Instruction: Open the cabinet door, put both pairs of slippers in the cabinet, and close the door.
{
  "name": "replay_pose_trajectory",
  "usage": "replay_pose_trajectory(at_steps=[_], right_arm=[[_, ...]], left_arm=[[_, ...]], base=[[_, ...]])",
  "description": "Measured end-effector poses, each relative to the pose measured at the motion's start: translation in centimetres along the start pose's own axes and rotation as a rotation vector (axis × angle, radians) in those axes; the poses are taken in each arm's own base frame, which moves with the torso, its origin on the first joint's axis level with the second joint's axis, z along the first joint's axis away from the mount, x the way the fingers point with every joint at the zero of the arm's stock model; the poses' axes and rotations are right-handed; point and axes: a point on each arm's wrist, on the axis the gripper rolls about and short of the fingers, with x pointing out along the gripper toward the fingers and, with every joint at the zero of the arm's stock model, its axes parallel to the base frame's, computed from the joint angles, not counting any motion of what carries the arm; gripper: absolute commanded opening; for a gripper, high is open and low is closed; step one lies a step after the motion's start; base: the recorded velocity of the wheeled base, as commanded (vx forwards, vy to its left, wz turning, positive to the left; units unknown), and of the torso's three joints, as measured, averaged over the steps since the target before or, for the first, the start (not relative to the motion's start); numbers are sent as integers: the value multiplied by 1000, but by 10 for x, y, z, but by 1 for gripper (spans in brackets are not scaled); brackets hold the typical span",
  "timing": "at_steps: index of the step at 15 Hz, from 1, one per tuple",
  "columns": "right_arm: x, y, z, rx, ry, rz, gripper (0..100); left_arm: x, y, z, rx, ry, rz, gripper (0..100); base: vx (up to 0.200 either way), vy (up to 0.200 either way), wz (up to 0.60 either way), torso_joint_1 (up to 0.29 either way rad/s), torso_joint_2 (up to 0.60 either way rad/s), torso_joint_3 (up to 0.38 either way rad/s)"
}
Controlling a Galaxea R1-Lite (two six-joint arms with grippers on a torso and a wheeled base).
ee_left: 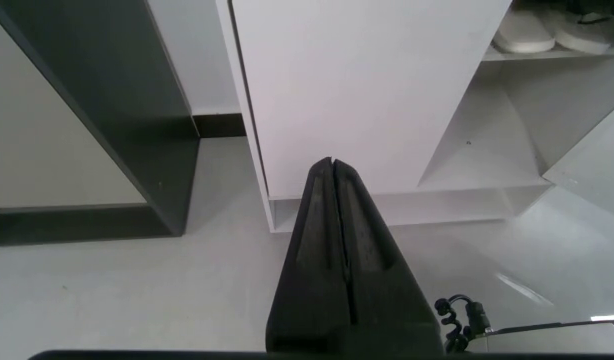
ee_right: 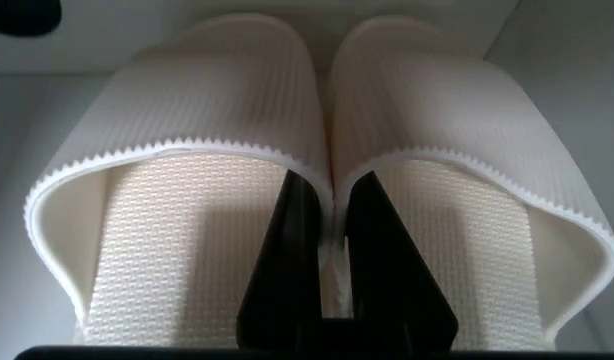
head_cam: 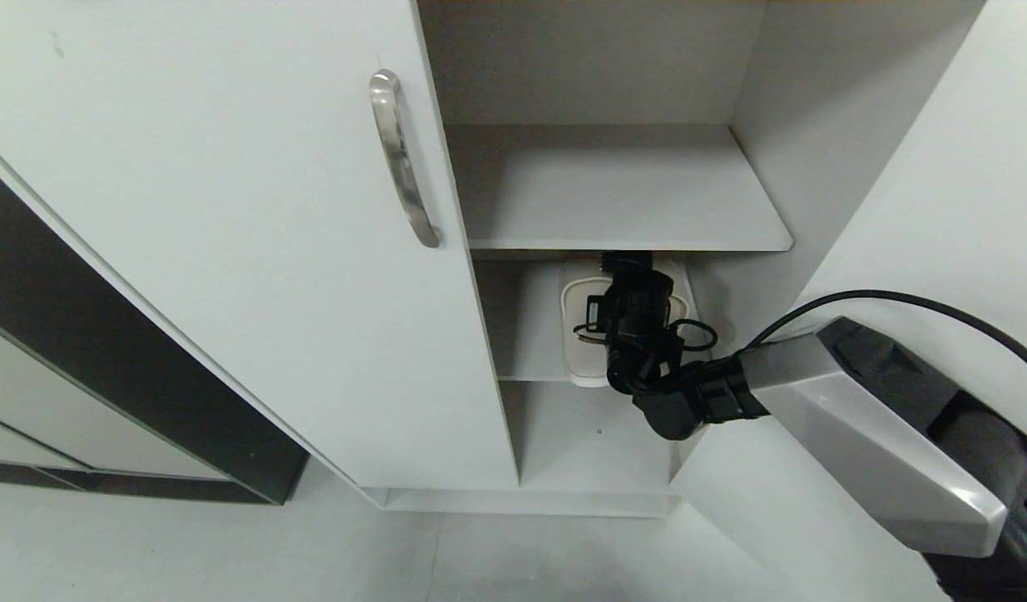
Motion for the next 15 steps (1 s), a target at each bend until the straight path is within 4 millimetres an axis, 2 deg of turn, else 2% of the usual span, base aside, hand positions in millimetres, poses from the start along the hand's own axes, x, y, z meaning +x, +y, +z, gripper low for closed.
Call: replay_pose_trajectory(at_steps=[1,2,8,11,15], right_arm=[[1,0,-2,1,1,0,0],[1,0,-3,5,2,-1,100],[-5,-1,-9,3,6,-1,100],[-27,-2,-6,-1,14,23,100],[-70,-4,-3,-7,26,59,100]], left_arm=[[0,0,0,0,0,0,0],[0,0,0,-1,0,0,0],[0,0,0,1,0,2,0],[0,0,0,1,0,2,0],[0,0,0,0,0,2,0]], base=[[0,0,0,0,0,0],[0,0,0,0,0,0],[0,0,0,0,0,0],[0,0,0,0,0,0],[0,0,0,0,0,0]])
